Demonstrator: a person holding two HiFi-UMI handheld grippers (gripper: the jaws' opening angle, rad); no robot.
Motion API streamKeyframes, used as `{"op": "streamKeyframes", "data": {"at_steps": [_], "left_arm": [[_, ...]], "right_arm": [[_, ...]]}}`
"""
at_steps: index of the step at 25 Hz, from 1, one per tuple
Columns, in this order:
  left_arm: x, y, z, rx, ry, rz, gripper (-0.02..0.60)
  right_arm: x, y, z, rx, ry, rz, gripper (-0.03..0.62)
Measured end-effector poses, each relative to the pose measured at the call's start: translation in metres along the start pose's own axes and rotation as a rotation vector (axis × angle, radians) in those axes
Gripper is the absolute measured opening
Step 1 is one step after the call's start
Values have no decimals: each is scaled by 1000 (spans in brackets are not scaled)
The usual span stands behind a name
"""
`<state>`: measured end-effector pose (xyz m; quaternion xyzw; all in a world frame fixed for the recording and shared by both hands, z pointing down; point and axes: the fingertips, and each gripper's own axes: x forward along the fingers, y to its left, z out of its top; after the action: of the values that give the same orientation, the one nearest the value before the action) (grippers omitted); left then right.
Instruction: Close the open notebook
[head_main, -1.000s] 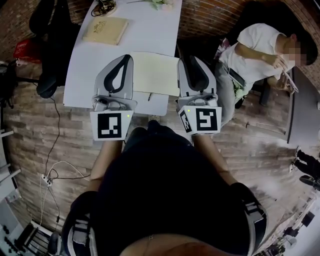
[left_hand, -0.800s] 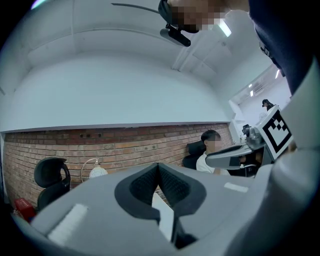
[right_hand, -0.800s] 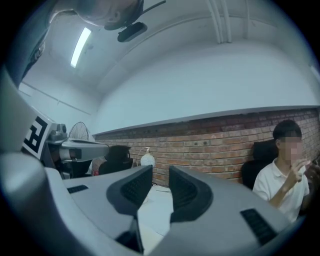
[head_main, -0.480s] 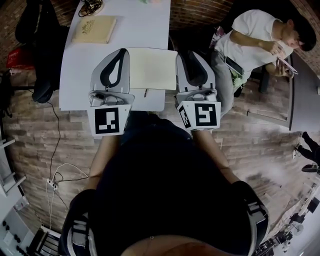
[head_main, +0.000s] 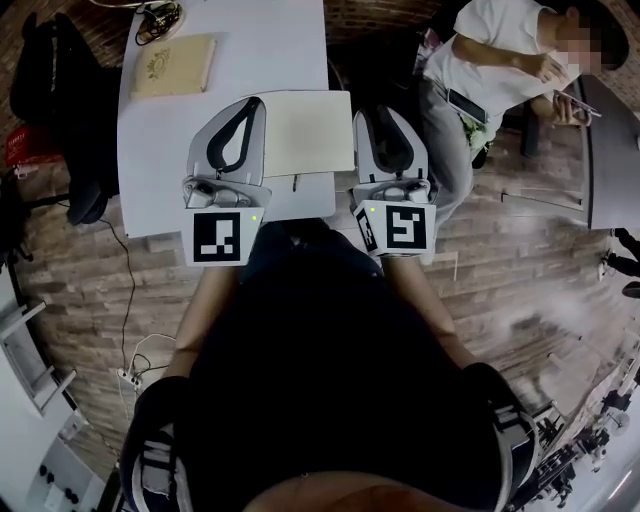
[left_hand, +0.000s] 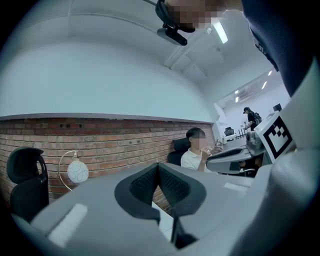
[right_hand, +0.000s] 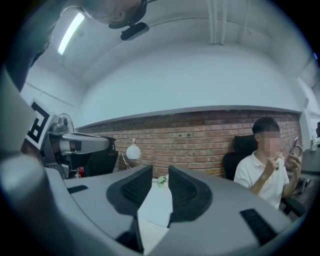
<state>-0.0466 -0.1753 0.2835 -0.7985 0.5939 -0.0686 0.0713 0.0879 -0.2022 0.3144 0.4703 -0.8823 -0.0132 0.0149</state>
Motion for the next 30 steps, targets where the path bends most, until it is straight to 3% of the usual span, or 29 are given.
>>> {"op": "streamKeyframes", "data": {"at_steps": [16, 30], "left_arm": [[27, -36, -38, 50, 46, -261, 6], [38, -67, -90, 47, 114, -357, 6]], "right_arm": [[-16, -21, -68, 39, 85, -138, 77], [-36, -15, -140, 17, 216, -107, 78]]}}
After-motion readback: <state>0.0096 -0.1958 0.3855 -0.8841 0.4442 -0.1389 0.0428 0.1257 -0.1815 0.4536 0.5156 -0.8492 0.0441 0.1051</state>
